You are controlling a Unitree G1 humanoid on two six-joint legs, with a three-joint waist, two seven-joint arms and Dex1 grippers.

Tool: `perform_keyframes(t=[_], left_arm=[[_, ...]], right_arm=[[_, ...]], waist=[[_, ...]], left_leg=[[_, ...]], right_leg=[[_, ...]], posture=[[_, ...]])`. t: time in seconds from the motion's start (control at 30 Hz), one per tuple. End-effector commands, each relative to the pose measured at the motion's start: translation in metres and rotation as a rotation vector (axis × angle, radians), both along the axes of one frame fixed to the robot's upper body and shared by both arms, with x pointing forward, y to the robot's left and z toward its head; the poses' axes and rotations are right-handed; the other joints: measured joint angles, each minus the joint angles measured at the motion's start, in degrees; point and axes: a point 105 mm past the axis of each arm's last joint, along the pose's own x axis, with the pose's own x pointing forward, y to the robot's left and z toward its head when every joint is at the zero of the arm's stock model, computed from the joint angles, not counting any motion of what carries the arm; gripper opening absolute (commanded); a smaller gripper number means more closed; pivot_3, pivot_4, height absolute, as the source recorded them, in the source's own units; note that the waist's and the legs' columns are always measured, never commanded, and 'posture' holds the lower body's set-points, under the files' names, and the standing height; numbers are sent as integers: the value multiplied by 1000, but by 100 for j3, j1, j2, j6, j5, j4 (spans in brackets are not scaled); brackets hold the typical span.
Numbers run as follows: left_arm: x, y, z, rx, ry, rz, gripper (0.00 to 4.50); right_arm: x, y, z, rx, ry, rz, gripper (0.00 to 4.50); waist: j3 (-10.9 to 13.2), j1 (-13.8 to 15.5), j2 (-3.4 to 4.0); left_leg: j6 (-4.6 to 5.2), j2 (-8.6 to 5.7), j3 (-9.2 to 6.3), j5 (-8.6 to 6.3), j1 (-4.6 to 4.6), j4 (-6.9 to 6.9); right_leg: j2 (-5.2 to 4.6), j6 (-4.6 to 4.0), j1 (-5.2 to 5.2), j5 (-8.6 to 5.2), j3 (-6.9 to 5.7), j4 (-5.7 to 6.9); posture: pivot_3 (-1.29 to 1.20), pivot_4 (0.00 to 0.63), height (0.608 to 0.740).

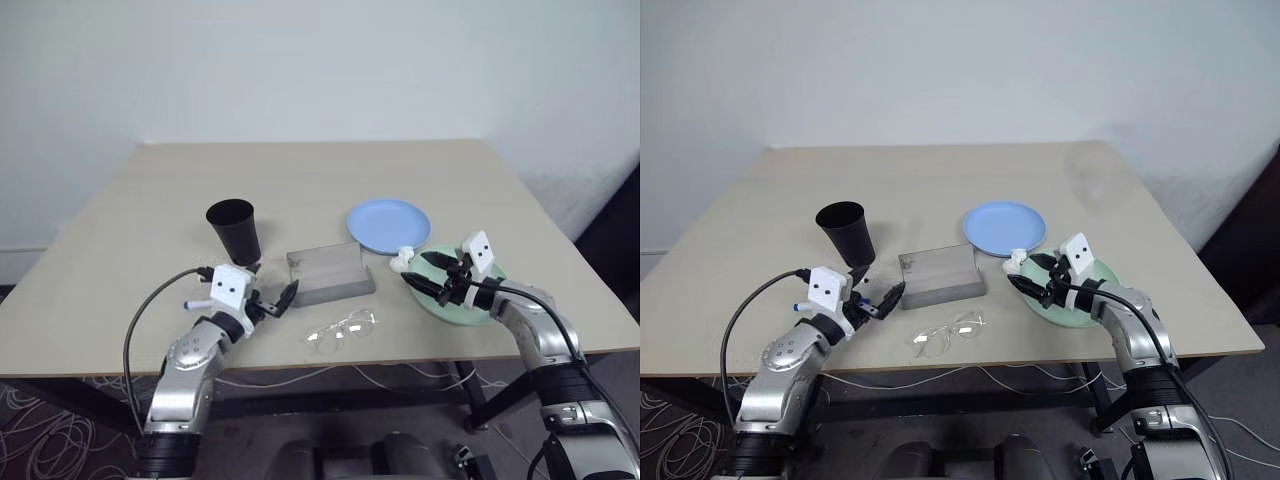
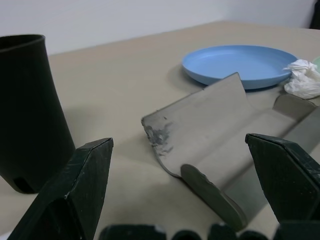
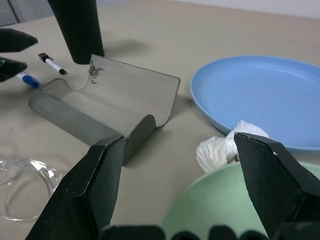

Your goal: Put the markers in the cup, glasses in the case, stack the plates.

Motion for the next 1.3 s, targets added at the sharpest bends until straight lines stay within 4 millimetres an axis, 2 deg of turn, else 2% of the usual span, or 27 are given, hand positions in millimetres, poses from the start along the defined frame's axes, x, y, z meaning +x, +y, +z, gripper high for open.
perform_keyframes(t=[0.03, 0.17, 0.27, 0.43, 0.53, 0.77, 0.9, 1.07, 1.3], left_arm=[[-1, -3, 17, -1, -60, -31, 4500], [-4, -6, 13, 17, -36, -79, 4500], [-10, -14, 18, 13, -31, -160, 4500], [-14, -10, 15, 18, -7, -182, 4500], [-15, -19, 19, 9, -8, -243, 4500], [-25, -27, 19, -34, 35, -376, 4500], [-32, -48, 26, -67, 62, -506, 4500], [-35, -68, 32, -80, 66, -603, 4500], [-45, -95, 34, -83, 86, -708, 4500]], right_arm=[[1, -1, 17, -19, -53, 16, 3778], [8, -7, 17, -47, -57, -8, 3778], [7, -12, 25, -58, -70, -26, 3778], [-7, -15, 25, -68, -53, -47, 3778], [-16, -18, 23, -97, -30, -63, 3778], [-39, -8, 18, -128, 32, -50, 3778], [-47, -3, 14, -184, 40, -49, 3778], [-47, 0, 11, -224, 26, -85, 3778], [-46, -6, -8, -319, 52, -168, 3778]], waist=[[0, 1, 0], [0, 0, 0], [1, -1, 0], [1, 1, 0], [2, 9, -1], [3, -4, -3], [6, -2, -6], [13, 3, -21], [15, -17, -24]], left_leg=[[0, 0, 0, 0, 0, 0], [0, 0, 1, 0, 1, 1], [0, 0, 2, 0, 0, 1], [0, 1, 0, 0, -1, -5], [-1, 0, 0, -1, -2, -4], [-4, 1, 2, -3, 2, -1], [-4, 2, 1, -3, 1, 0], [-4, -1, 1, -3, 0, 7], [-5, 0, -1, -3, 1, 5]], right_leg=[[0, 0, 0, 0, 0, 0], [0, -3, 0, -2, 0, 1], [-1, -5, -1, -3, 1, 0], [1, -3, -4, -4, 0, -1], [-1, -4, -5, -5, 0, -2], [-2, -12, -4, -10, 0, -1], [-2, -13, -5, -10, -2, -1], [-4, -13, -1, -10, 0, -1], [-2, -12, -2, -11, 0, -1]], posture=[[0, 0, 740], [0, 0, 740], [0, 0, 740], [0, 0, 740], [0, 0, 740], [0, 0, 740], [0, 0, 740], [0, 0, 740], [0, 0, 740]])
